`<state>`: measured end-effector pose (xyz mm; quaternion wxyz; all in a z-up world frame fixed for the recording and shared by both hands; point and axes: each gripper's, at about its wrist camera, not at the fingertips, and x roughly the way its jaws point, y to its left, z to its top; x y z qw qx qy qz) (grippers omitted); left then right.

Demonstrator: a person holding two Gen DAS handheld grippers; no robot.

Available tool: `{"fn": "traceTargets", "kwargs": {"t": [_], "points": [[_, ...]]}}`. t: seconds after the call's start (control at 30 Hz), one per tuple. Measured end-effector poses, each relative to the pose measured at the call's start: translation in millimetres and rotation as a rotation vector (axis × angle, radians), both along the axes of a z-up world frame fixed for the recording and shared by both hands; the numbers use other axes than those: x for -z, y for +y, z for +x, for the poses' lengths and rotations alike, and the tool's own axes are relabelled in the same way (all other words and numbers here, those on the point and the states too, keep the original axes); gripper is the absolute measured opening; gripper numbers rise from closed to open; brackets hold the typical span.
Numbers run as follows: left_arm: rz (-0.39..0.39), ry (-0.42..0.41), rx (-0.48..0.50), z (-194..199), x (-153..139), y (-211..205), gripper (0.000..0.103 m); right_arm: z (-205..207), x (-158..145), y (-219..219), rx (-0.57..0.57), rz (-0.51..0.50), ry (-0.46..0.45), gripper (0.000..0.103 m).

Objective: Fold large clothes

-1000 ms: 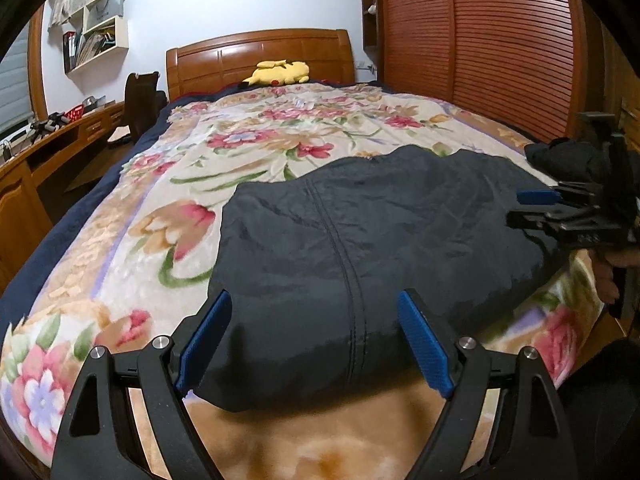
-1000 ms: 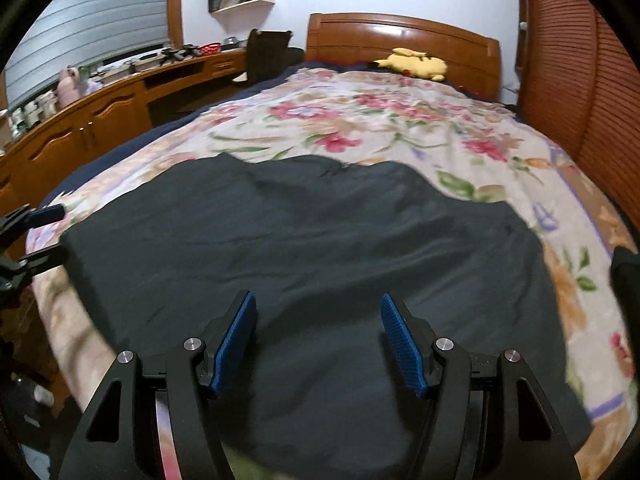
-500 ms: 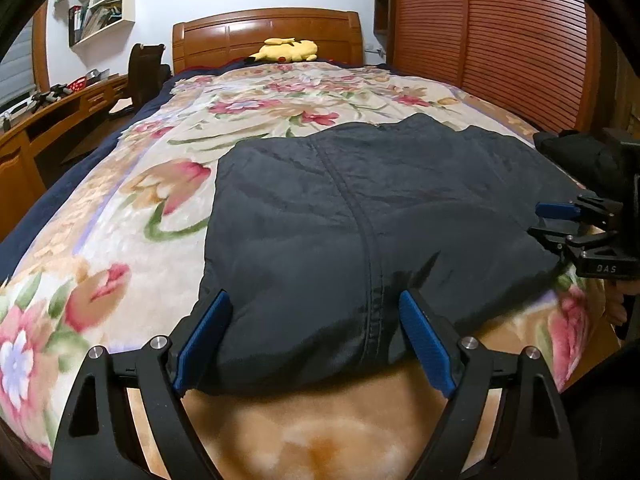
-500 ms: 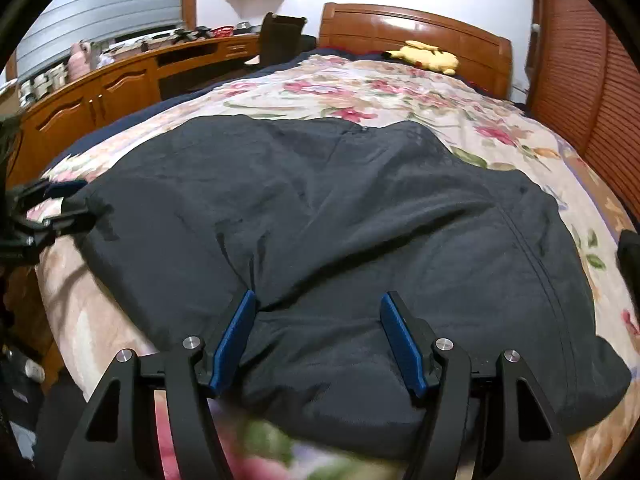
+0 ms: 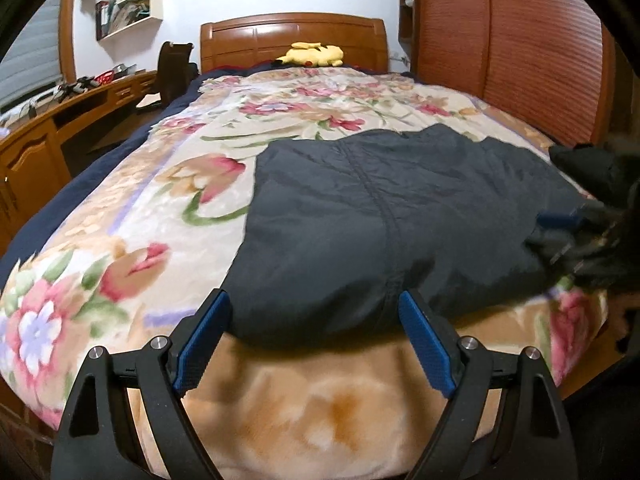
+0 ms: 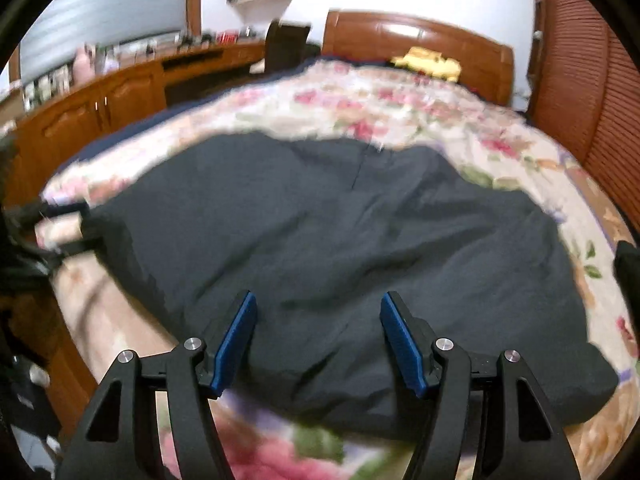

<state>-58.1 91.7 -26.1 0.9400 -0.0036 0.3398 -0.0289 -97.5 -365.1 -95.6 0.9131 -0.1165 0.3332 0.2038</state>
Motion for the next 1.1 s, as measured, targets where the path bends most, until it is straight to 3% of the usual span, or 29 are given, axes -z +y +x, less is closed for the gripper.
{"fn": "traceTargets", "kwargs": {"t": [0.1,0.27,0.5,0.97,1.03,1.07,1.1], "points": [[-0.005,-0.006,-0.024,-4,-2,9,0.087,9,12,13,-0.016,-0.058,-0.012,0.067],[-0.015,-0.006,-0.049,-2,-3,17,0.087,18,13,11,-0.016,-0.02,0.014,0.067],[-0.05,-0.006,-0.081,16,-2,26,0.087,-5,9,-3,-0.022,-0.008,0.001,0.067],[-0.156,0.084,-0.118,28,26,37,0.087,-14,8,-6,-0.028,-0.022,-0.019,0.067],[-0.15,0.085,-0.12,28,26,34,0.084,-14,8,-6,-0.029,-0.02,-0.017,0.067],[-0.161,0.086,-0.111,28,26,34,0.076,-14,8,-6,-0.029,-0.02,-0.016,0.067],[-0.185,0.091,-0.093,28,26,33,0.062,-13,8,-6,-0.029,-0.021,-0.017,0.067]]}}
